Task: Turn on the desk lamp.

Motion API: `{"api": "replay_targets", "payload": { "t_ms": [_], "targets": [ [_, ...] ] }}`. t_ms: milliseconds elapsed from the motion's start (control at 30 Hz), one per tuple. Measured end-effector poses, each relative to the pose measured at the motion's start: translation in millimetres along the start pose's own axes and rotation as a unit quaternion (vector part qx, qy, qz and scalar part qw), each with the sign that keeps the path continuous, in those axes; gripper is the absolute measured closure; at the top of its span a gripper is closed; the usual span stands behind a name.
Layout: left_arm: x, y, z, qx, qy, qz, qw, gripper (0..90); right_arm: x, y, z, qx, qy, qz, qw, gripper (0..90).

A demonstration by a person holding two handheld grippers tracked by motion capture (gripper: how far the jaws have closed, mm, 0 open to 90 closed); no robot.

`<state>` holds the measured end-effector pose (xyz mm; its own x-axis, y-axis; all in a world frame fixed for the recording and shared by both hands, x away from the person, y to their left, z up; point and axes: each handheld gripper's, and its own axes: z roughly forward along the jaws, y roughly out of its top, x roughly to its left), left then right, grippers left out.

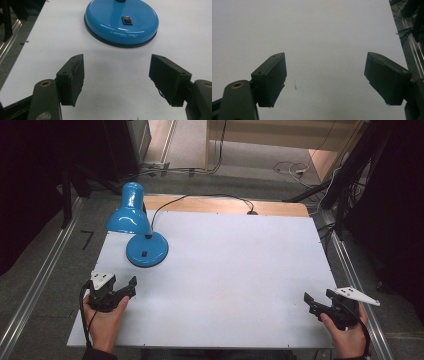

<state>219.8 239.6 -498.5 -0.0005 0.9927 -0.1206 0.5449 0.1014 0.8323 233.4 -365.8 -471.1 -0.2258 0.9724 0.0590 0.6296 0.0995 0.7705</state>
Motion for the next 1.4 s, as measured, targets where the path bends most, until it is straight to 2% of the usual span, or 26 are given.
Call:
{"api": "replay_targets", "payload": {
  "t_ms": [233, 433, 1400],
  "targets": [
    [2.3, 2.6, 4.9, 0.001, -0.007, -0.008, 0.9999, 29.5, -7.2, -4.1, 3.9, 0.004, -0.009, 0.009, 0.9999, 15.8],
    [0.1, 5.4, 9.1, 0.001, -0.009, -0.006, 0.9999, 29.5, -13.4, -4.3, 7.4, 0.001, 0.000, 0.020, 0.9998, 15.8],
    [-1.7, 11.4, 15.6, -0.003, -0.010, -0.012, 0.9999, 29.6, -12.2, -4.3, 7.4, -0.002, -0.005, 0.017, 0.9998, 16.0]
  ]
}}
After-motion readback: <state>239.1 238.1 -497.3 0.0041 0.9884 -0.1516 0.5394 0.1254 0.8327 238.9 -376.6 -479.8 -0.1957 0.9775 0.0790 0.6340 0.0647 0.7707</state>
